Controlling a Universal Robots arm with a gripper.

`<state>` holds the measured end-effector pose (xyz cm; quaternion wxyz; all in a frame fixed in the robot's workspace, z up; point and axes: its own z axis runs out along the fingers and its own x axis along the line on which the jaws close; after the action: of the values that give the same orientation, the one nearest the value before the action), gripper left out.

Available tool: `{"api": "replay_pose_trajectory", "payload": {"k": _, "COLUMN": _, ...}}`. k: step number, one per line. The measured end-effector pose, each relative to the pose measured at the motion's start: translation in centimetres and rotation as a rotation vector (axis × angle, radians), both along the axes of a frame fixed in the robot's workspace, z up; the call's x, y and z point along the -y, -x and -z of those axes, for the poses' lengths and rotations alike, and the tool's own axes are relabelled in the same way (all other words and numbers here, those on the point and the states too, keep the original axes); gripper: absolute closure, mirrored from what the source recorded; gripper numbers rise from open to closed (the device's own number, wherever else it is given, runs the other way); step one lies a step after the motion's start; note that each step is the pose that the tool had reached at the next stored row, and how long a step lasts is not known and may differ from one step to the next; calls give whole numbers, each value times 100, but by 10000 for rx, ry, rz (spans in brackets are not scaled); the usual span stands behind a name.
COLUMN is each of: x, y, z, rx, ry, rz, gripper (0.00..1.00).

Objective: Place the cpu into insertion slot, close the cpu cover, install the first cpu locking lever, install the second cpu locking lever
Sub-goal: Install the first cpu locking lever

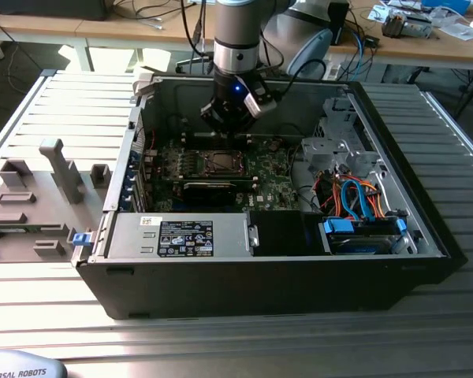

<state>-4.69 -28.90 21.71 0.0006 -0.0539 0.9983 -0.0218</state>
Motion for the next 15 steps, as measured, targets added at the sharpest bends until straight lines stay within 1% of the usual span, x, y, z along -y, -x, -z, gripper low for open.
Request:
{"api": "replay_pose_trajectory", "payload": {"k": 1, "x": 5, "y": 0, "z": -1, "rx": 0, "ry": 1, "rz": -1, "gripper": 89}}
{"api": "replay_pose_trajectory", "payload": {"k": 2, "x": 23, "y": 0, "z": -1, "rx": -1, "ry": 4, "rz": 7, "gripper": 89}}
{"api": "replay_pose_trajectory", "payload": {"k": 6, "x": 111, "y": 0, "z": 9, "rx": -1, "ry": 8, "rz": 42, "gripper": 89}}
{"api": "replay_pose_trajectory", "payload": {"k": 9, "x": 186, "y": 0, "z": 15, "rx": -1, "ry": 13, "rz": 63, "gripper": 89}}
{"api": "replay_pose_trajectory", "payload": {"k": 11, "x": 254, "y": 0, "z": 19, "rx": -1, "ry": 25, "rz": 73, "gripper": 89}}
{"api": "replay_pose_trajectory", "payload": {"k": 12, "x": 274, "y": 0, "z": 19, "rx": -1, "ry": 34, "rz": 72, "gripper": 89}}
{"api": "replay_pose_trajectory", "payload": {"k": 14, "x": 342, "y": 0, "z": 20, "rx": 0, "ry": 100, "rz": 77, "gripper": 89}}
{"api": "replay_pose_trajectory", "payload": {"k": 15, "x": 359, "y": -1, "z": 14, "rx": 0, "ry": 188, "rz": 80, "gripper": 89}}
